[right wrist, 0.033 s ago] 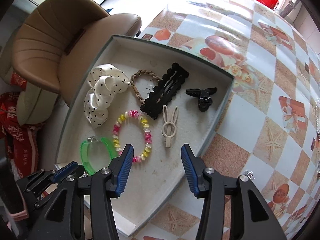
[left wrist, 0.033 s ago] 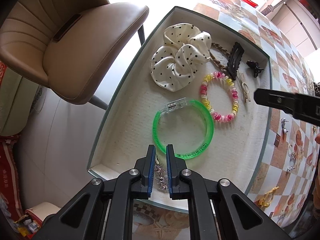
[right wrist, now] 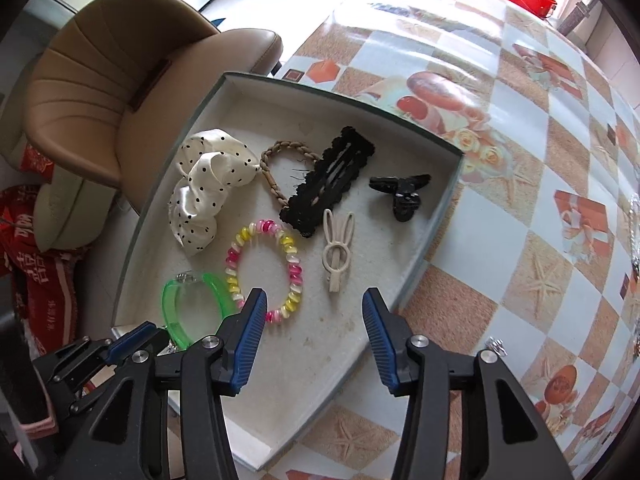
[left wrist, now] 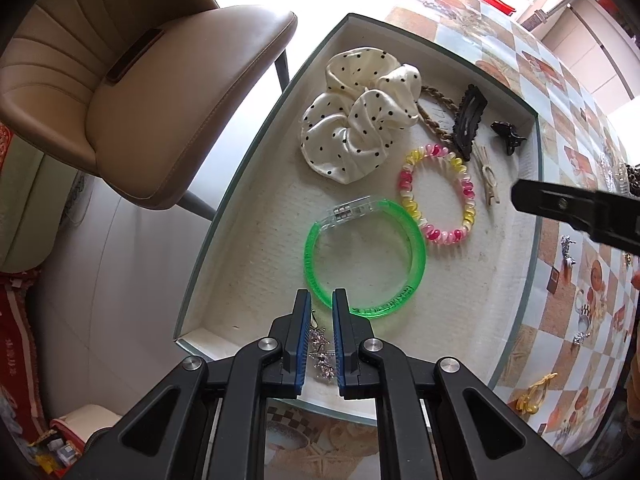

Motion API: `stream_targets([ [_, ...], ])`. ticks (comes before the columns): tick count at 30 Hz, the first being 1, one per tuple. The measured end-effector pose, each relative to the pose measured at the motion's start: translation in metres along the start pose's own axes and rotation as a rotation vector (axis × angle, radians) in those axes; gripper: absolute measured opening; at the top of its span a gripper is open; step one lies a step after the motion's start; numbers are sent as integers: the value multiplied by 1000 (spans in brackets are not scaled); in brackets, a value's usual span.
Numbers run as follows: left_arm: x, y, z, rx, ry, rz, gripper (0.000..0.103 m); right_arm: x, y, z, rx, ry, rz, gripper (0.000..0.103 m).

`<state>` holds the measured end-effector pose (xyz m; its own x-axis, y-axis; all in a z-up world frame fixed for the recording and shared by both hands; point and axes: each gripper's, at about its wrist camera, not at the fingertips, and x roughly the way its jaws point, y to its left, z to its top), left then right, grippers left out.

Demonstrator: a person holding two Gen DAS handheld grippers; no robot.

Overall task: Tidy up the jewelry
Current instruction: 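Open both grippers to drop the two clips into the tray, then move both open grippers to the yellow hair tie and silver chain charm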

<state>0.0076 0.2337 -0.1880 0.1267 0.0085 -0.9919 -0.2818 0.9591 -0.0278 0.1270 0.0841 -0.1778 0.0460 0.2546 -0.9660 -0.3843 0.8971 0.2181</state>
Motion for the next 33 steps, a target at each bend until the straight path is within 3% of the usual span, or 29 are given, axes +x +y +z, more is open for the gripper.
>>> stream_targets([
  [1, -1, -1, 0, 1, 0, 0, 14, -3, -2, -4, 6, -3, -1, 57],
  [2, -2, -2, 0, 3, 0, -1, 21, -7, -5, -7, 13, -5, -1, 59],
  [3, -3, -1, 0, 4, 0, 1, 67, -9, -6, -10, 18, -7, -1, 60],
  [4, -5, -2, 0, 0, -6, 12, 95, -12, -8, -13, 23, -8, -2, 61],
  [5, -12, -3, 0, -5, -38, 36, 103, -16, -11, -14, 28, -8, -2, 63],
  [12, -24, -15, 4, 31, -63, 52, 103, -32, -28, -33, 79, -13, 14, 65],
  [14, -27, -18, 4, 38, -66, 63, 103, -35, -32, -36, 94, -19, 19, 76],
  [21, -41, -38, -2, 114, -71, 72, 103, -52, -56, -56, 173, -39, 43, 87],
  [28, -51, -70, -4, 199, -83, 52, 103, -72, -99, -83, 303, -105, 43, 88],
  [33, -56, -97, -7, 267, -87, 25, 103, -91, -133, -107, 380, -168, -16, 88],
])
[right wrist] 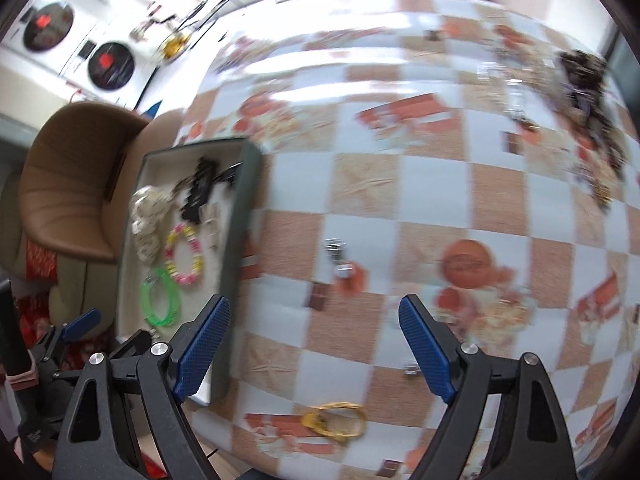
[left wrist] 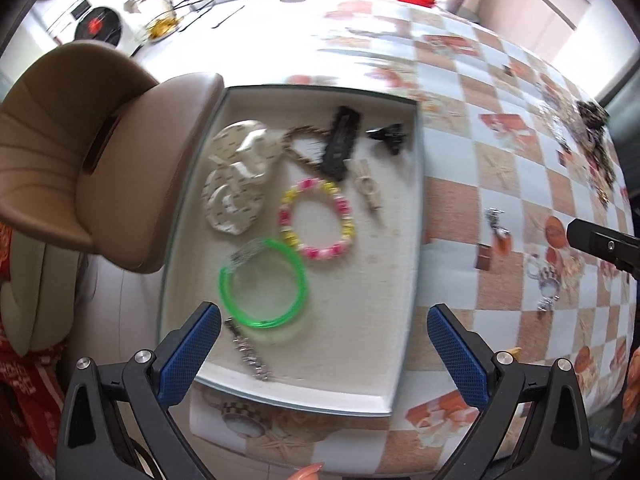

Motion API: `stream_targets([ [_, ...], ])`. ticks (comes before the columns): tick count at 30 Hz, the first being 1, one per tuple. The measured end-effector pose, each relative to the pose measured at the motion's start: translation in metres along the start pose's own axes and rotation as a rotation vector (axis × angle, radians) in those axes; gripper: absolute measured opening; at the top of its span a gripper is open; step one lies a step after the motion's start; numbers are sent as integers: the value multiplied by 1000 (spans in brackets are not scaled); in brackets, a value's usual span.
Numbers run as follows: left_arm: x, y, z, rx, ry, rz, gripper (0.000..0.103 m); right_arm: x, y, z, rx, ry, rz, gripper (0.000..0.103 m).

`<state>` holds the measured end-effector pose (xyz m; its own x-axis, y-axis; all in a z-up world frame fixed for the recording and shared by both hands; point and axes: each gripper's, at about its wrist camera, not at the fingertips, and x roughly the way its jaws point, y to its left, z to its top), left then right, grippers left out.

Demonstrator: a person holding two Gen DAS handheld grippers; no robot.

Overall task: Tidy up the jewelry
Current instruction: 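Move both open grippers to the yellow hair tie and silver chain charm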

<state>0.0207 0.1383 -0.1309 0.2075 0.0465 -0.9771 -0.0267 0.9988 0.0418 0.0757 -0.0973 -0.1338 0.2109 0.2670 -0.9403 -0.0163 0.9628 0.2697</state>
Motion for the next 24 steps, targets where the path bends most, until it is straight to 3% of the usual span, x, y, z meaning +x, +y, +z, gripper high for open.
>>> stream_targets([
  [11, -10, -53, -8, 162, -18, -75, 103, -10, -71, -27, 103, 96, -95, 88],
  [24, -7, -88, -38, 344, 13, -242, 103, 0, -78, -62, 171, 126, -151, 89],
])
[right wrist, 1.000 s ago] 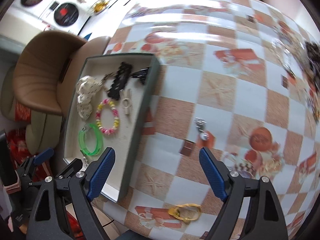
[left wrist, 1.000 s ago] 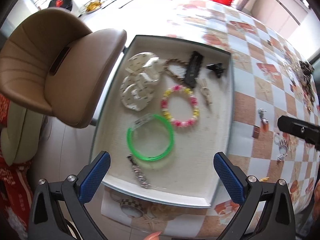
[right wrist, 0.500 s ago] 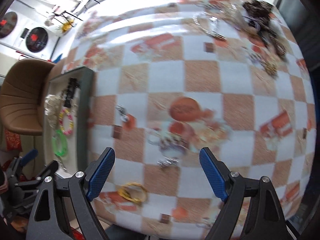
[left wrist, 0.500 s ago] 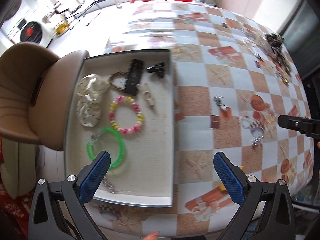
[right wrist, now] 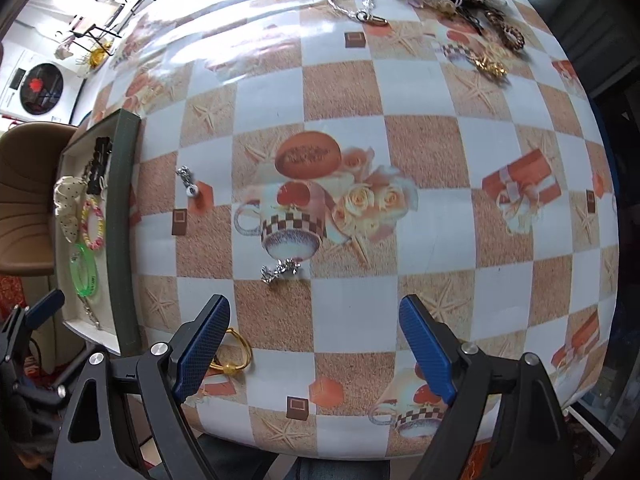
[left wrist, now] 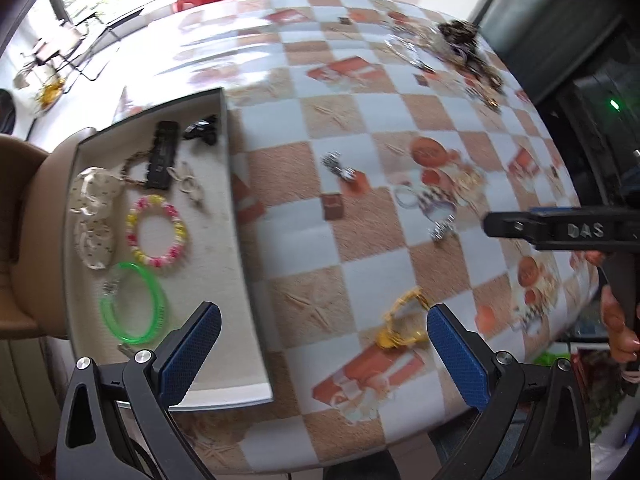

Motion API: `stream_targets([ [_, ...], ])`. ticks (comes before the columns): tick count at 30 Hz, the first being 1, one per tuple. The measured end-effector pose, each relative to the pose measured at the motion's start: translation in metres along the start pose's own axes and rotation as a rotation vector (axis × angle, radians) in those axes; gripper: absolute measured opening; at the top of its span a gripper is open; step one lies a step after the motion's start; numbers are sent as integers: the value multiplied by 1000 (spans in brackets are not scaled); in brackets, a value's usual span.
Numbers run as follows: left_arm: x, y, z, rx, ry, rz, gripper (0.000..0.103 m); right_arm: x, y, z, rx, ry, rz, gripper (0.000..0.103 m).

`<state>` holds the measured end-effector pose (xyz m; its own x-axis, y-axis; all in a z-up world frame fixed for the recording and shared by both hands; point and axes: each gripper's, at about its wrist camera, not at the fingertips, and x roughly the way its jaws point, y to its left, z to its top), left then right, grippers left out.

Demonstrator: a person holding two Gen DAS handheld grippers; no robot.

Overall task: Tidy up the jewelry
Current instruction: 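Move both open grippers to the yellow hair tie and silver chain charm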

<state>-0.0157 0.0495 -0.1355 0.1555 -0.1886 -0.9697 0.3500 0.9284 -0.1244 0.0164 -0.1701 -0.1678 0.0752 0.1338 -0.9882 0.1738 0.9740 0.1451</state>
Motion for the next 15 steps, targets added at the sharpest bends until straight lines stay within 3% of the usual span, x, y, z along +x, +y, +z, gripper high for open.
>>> stream_targets([
  [8, 6, -17, -16, -17, 15, -20, 103, 10, 8, -4, -41, 16, -13, 89],
  [15, 27, -25, -32, -147, 33, -9, 103, 20, 6, 2, -118, 18, 26, 88],
])
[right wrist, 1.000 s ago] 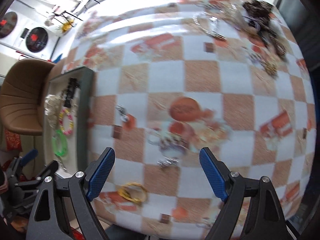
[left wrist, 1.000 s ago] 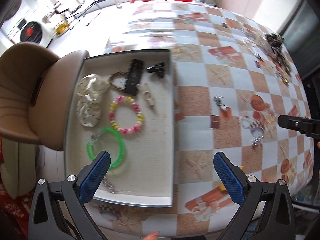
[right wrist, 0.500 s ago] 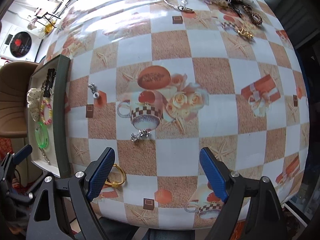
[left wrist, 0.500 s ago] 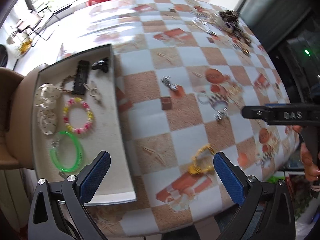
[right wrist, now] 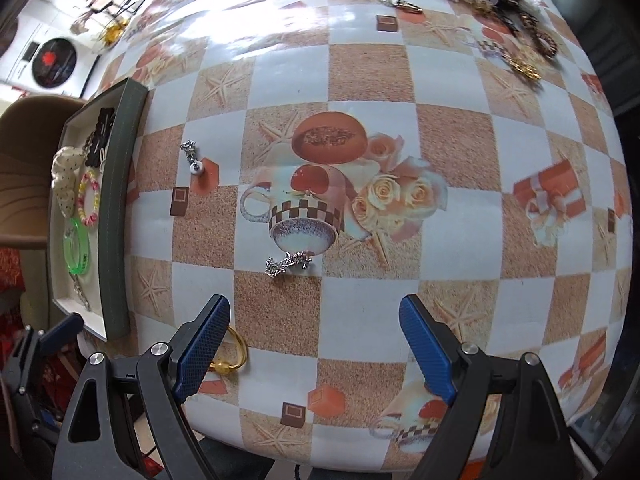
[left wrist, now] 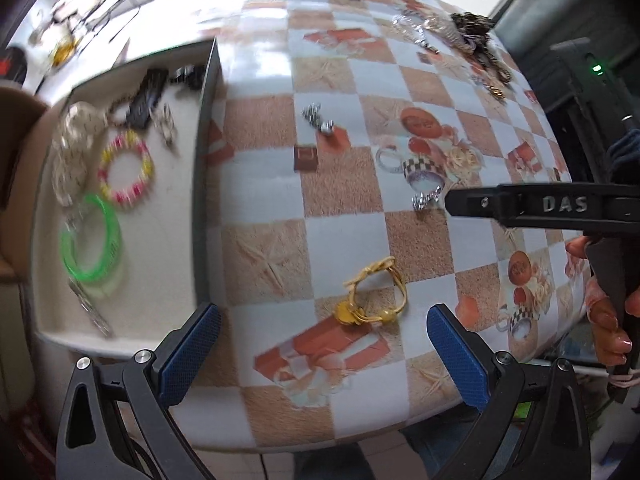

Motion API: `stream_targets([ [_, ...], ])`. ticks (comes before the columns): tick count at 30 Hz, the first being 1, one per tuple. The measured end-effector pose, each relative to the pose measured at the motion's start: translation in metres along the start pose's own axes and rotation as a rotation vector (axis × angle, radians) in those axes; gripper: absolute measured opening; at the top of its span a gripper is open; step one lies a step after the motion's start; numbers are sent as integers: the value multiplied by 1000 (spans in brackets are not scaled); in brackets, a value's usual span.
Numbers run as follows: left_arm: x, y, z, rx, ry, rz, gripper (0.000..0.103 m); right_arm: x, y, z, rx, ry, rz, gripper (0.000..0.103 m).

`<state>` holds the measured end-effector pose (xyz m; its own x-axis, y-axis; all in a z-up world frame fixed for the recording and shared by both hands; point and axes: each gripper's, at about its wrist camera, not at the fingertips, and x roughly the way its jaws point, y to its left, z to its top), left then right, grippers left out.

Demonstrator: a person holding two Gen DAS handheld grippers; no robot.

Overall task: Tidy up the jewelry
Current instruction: 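Move both open grippers to the yellow hair tie and silver chain charm, then grasp the yellow hair tie with the left gripper while the right grasps the silver chain charm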

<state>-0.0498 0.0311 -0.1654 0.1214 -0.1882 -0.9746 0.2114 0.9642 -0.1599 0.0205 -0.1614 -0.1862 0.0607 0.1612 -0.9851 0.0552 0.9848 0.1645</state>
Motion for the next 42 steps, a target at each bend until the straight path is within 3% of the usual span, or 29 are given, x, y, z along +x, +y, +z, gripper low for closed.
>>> stream_targets([
  [3, 13, -6, -9, -26, 13, 25, 97, 4, -1, 1, -39, -3, 20, 87],
  [5, 19, -9, -14, -44, 12, 30, 97, 9, 0, 2, -66, 7, 27, 82],
  [12, 38, -14, -21, -81, -2, 55, 97, 23, 8, 6, -135, 15, 33, 80],
  [19, 49, -18, -17, -84, -31, 49, 97, 37, 20, 11, -172, 4, 9, 67],
  [21, 52, -22, -16, -80, -28, 53, 86, 38, 26, 11, -202, -10, -16, 67],
  [27, 59, -31, -14, -72, -28, 75, 78, 50, 56, 6, -269, -37, -108, 55],
  [31, 60, -39, -12, -57, -33, 106, 64, 51, 61, 1, -292, -57, -158, 39],
  [36, 59, -43, -5, -44, -35, 92, 20, 48, 50, 4, -239, -58, -151, 10],
  [42, 54, -35, -1, -91, -28, 10, 19, 43, 37, 8, -165, -54, -70, 9],
])
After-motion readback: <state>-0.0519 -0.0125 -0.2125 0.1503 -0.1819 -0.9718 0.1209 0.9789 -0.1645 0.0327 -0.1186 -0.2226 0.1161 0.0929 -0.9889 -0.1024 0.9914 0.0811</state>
